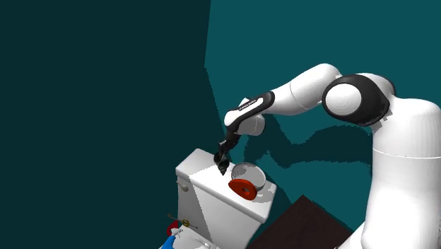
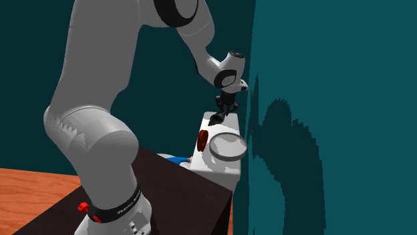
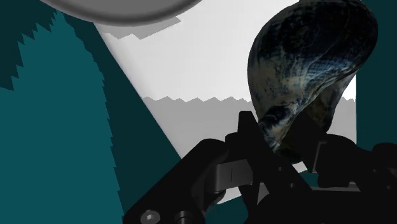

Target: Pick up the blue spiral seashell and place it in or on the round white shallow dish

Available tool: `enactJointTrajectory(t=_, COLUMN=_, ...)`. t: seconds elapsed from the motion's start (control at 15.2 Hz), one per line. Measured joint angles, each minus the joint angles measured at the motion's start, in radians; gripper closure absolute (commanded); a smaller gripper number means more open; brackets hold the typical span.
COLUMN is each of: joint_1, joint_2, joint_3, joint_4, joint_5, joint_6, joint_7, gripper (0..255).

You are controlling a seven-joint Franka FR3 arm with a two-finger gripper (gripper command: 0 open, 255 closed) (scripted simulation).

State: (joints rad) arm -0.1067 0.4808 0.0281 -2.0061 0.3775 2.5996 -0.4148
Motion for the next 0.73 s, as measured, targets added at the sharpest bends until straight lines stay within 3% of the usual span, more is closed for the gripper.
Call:
enactJointTrajectory(t=0.46, joint_1=0.007, joint_2=-0.07, joint_3=-0.015, joint_4=-0.002, joint_5=-0.024, joint_6=-0.067, joint_7=0.029, gripper=255)
enactJointTrajectory(t=0.73, joint_1=-0.035, joint_2=-0.15, joint_3=-0.025, joint_4=-0.085, joint_5=-0.009, joint_6=-0.078, joint_7=-0.032, gripper=255)
